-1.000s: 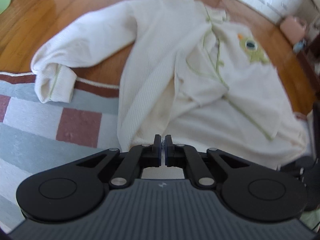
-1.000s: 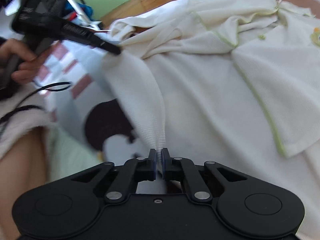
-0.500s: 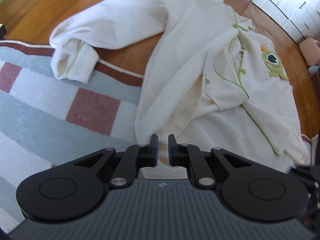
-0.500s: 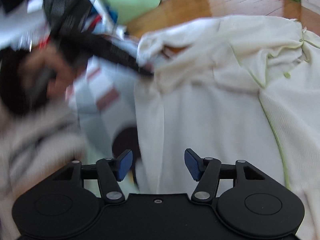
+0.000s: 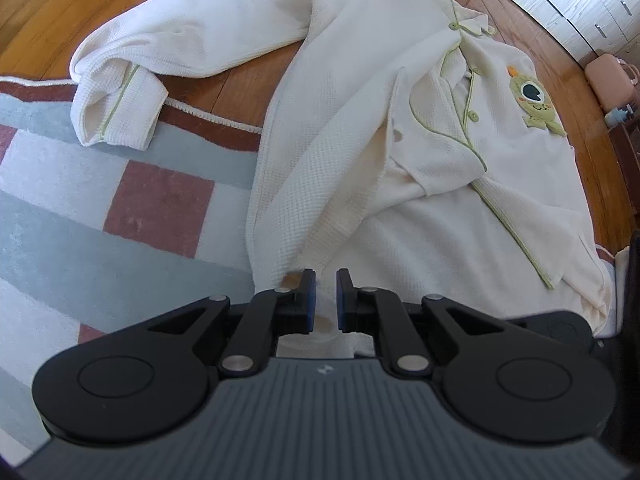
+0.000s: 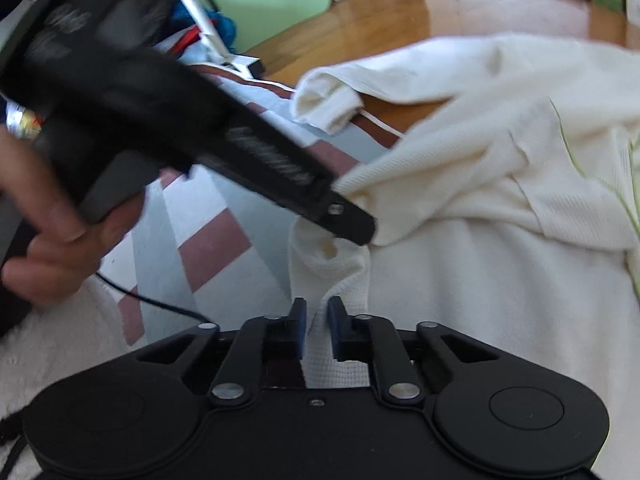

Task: Fold clothes

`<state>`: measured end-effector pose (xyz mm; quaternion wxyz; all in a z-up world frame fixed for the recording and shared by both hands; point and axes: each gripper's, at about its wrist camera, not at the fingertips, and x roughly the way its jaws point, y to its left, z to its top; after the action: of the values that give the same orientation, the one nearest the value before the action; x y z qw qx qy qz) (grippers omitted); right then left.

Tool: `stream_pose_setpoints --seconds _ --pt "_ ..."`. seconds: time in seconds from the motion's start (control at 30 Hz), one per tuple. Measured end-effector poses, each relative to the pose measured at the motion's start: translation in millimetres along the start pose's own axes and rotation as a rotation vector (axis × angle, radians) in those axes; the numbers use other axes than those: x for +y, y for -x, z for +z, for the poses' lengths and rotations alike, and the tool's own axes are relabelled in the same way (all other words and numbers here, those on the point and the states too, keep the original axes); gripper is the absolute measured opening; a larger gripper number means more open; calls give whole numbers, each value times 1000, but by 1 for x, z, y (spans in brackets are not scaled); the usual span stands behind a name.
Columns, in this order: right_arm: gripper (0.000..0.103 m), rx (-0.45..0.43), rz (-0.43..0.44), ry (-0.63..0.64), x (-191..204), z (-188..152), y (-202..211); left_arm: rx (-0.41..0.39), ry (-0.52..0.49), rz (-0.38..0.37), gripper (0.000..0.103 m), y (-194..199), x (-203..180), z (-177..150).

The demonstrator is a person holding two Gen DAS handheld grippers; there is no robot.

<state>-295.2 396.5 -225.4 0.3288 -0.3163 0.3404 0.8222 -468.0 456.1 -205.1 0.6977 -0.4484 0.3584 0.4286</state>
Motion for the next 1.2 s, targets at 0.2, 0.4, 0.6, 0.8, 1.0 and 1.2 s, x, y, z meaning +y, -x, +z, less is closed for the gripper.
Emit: stream_pose_setpoints --seconds 0.2,0.4,0.6,0.8,1.0,1.2 --pt "11 -30 -36 2 6 -2 10 -12 -20 16 9 3 -6 1" --pt "62 -41 -101 -46 -7 5 2 -32 -17 65 6 5 -5 0" --pt "56 -55 -26 -112 -24 9 -21 -33 -10 80 6 4 -2 0" --pt "5 -82 6 -7 19 0 -17 -31 -1 59 6 5 0 0" --pt "6 -124 16 58 53 -9 -3 -57 -17 77 7 9 -3 1" --pt "9 -90 104 47 62 -14 -6 -182 10 22 10 36 8 3"
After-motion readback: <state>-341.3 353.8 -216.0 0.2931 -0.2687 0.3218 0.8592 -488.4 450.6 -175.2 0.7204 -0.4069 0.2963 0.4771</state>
